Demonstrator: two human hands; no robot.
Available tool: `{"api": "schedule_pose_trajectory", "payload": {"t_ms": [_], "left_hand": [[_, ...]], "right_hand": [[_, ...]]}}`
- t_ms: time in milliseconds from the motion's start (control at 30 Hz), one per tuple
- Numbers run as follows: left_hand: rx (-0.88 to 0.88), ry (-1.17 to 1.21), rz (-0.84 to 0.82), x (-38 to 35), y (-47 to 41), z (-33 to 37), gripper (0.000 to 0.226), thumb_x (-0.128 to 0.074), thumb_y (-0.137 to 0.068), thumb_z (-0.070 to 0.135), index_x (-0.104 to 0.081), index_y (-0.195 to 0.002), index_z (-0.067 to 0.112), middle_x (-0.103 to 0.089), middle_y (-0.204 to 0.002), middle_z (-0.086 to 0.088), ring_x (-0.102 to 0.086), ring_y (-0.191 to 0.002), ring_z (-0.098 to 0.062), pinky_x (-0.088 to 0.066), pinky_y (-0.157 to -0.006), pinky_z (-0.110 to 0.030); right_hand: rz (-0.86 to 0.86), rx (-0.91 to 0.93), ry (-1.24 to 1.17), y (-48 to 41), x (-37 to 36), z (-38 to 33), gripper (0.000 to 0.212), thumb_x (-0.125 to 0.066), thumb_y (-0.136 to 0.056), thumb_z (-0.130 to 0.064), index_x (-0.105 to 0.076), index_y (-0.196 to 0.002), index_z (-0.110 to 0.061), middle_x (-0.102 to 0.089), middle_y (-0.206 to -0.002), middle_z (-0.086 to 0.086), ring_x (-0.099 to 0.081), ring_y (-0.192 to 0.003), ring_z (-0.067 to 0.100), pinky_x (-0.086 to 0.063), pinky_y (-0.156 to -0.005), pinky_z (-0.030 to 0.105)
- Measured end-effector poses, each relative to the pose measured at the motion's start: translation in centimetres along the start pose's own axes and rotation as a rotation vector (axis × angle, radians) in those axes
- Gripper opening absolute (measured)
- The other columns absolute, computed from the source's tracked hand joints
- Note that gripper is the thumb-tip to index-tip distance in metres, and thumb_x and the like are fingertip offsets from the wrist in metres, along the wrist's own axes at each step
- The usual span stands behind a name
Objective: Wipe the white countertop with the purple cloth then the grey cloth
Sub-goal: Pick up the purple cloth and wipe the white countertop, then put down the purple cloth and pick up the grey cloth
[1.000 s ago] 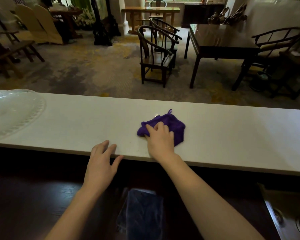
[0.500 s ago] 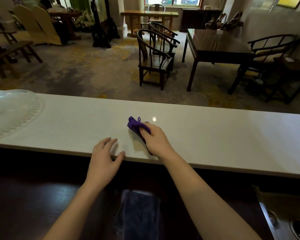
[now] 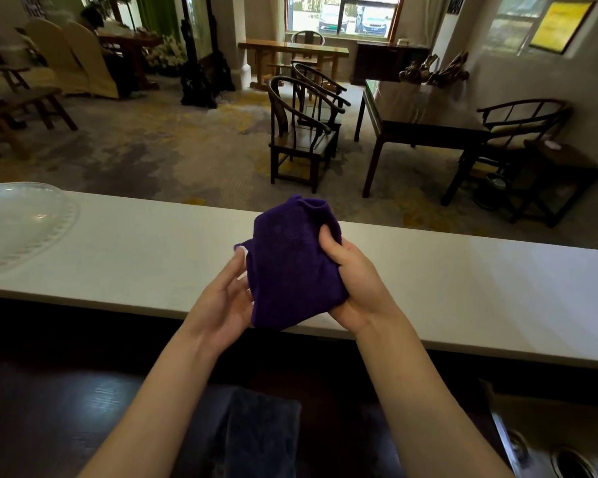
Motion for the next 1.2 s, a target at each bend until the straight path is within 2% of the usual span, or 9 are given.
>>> {"api": "schedule_pose_trajectory", "payload": {"t_ms": [67,233,367,500,667,800,933,1000,1200], "left_hand": [[-0.096,-0.203,0.005,-0.8,0.3,0.4,0.059,-0.066,-0.085,0.049,-0.055,-0.133,0.015,-0.060,-0.137,-0.012,-0.058,-0.124,-0.033,-0.049,-0.099,-0.056],[-0.317,-0.538,0.104,-3.2,1.4,0.3,0.020,-0.062,-0.093,0.027,-0.058,-0.113,0.024,-0.073,-0.112,0.004,-0.069,-0.107,-0.020,-0.058,-0.075,-0.040],[-0.417,-0.845,0.113,-4.7,2.6,-1.4,0.017,-0.051,-0.098,0.029,-0.052,-0.109,0.043,-0.067,-0.104,0.024,-0.062,-0.100,0.007,-0.050,-0.079,-0.015],[-0.371,-1.001,0.058,-5.1,4.0,-5.4,0.015,-0.045,-0.100,0.035,-0.045,-0.109,0.048,-0.063,-0.104,0.019,-0.059,-0.095,0.011,-0.045,-0.074,-0.007],[-0.277,-1.013,0.072,-3.2,5.7,-12.6,0.018,-0.049,-0.098,0.037,-0.048,-0.107,0.053,-0.068,-0.101,0.012,-0.063,-0.093,0.006,-0.047,-0.070,-0.008],[-0.183,-1.037,0.082,-0.8,6.3,-18.4,0.017,-0.051,-0.097,0.036,-0.049,-0.107,0.050,-0.068,-0.092,0.010,-0.064,-0.087,-0.001,-0.048,-0.068,-0.009],[-0.063,-1.114,0.093,1.7,6.2,-23.2,0.018,-0.051,-0.098,0.031,-0.049,-0.103,0.048,-0.066,-0.098,0.014,-0.062,-0.092,0.010,-0.045,-0.067,-0.004],[0.004,-1.152,0.099,2.9,6.0,-25.1,0.013,-0.050,-0.099,0.031,-0.050,-0.106,0.043,-0.066,-0.103,0.013,-0.064,-0.094,0.001,-0.045,-0.064,-0.005],[0.115,-1.312,0.165,4.8,5.9,-28.7,0.027,-0.051,-0.099,0.022,-0.050,-0.125,0.017,-0.067,-0.117,-0.006,-0.064,-0.108,-0.025,-0.052,-0.085,-0.033]], "right_hand": [[0.046,0.023,0.048,0.7,1.1,-0.6,0.027,-0.051,-0.105,-0.031,-0.069,-0.118,-0.016,-0.080,-0.107,0.005,-0.078,-0.094,0.021,-0.063,-0.072,0.032],[0.206,0.090,0.234,3.0,4.2,-0.9,0.031,-0.050,-0.104,-0.039,-0.079,-0.099,-0.028,-0.082,-0.102,0.000,-0.079,-0.093,0.020,-0.063,-0.070,0.031],[0.296,0.198,0.443,6.1,6.5,-0.4,0.032,-0.049,-0.105,-0.039,-0.079,-0.093,-0.040,-0.080,-0.104,-0.007,-0.077,-0.096,0.014,-0.062,-0.076,0.030],[0.407,0.277,0.624,9.9,9.8,1.6,0.025,-0.051,-0.102,-0.041,-0.075,-0.101,-0.033,-0.079,-0.100,-0.004,-0.075,-0.094,0.018,-0.062,-0.078,0.042],[0.499,0.213,0.749,14.3,14.9,6.3,0.021,-0.054,-0.105,-0.030,-0.074,-0.098,-0.031,-0.078,-0.095,0.000,-0.074,-0.092,0.023,-0.060,-0.083,0.053],[0.601,0.096,0.846,16.9,18.9,11.1,0.020,-0.056,-0.104,-0.028,-0.072,-0.091,-0.032,-0.076,-0.088,-0.011,-0.071,-0.085,0.006,-0.058,-0.075,0.042],[0.614,-0.073,0.860,18.2,22.3,16.3,0.020,-0.055,-0.104,-0.026,-0.073,-0.113,-0.023,-0.077,-0.103,-0.007,-0.070,-0.099,0.008,-0.059,-0.089,0.045],[0.610,-0.153,0.859,18.6,23.7,18.4,0.025,-0.055,-0.104,-0.026,-0.070,-0.122,-0.019,-0.075,-0.113,-0.003,-0.069,-0.107,0.015,-0.057,-0.096,0.048],[0.589,-0.243,0.962,18.6,25.3,21.6,0.026,-0.056,-0.103,-0.019,-0.065,-0.128,-0.017,-0.066,-0.105,-0.009,-0.066,-0.107,0.016,-0.049,-0.086,0.027]]}}
Point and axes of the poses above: each hand's wrist, its own y-axis away from the middle knuckle, its own x-axis out of the back of the hand, z = x × y, the point moved 5 cm from there along -y, towards the middle knuckle
